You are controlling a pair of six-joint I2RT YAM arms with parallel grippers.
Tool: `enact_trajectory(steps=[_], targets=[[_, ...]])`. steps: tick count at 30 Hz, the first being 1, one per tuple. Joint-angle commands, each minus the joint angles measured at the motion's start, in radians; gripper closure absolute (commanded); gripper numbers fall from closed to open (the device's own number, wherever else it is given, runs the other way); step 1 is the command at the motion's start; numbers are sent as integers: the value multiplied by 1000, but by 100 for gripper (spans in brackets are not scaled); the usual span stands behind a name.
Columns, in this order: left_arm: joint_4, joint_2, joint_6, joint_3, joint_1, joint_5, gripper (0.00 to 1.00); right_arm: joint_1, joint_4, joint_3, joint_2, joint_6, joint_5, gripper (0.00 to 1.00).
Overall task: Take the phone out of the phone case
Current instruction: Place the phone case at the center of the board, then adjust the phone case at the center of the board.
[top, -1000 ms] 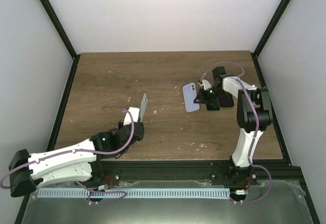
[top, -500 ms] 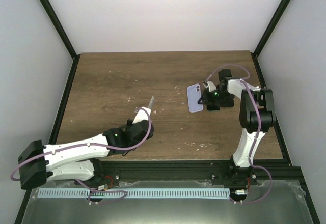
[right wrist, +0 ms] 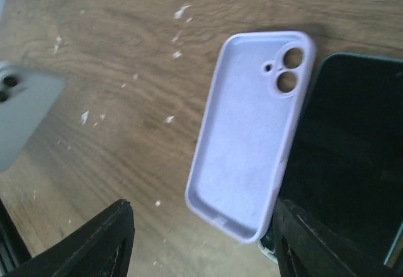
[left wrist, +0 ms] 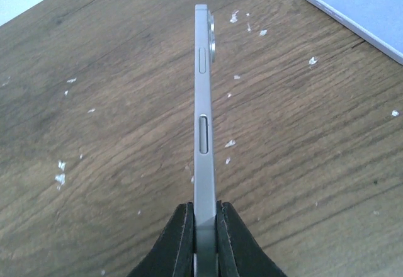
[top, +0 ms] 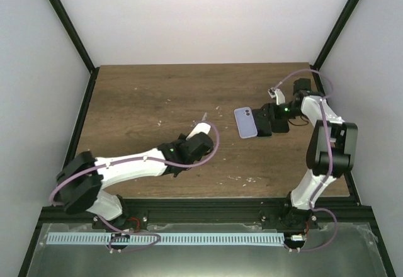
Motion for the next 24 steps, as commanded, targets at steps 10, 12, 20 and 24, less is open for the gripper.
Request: enact_trajectory(steps=[10, 12, 20, 24], targets=[[59, 349, 208, 338, 49, -67, 100, -5, 273, -280, -154, -63, 250, 83], [-7, 413, 203, 407, 49, -114, 100, -2, 279, -282, -145, -76, 272, 89], [-50, 489, 182, 456, 54, -179, 100, 44, 311, -293, -86, -70, 270, 90], [-41, 495, 183, 452, 56, -173, 100, 98, 332, -286, -35, -59, 290, 92]])
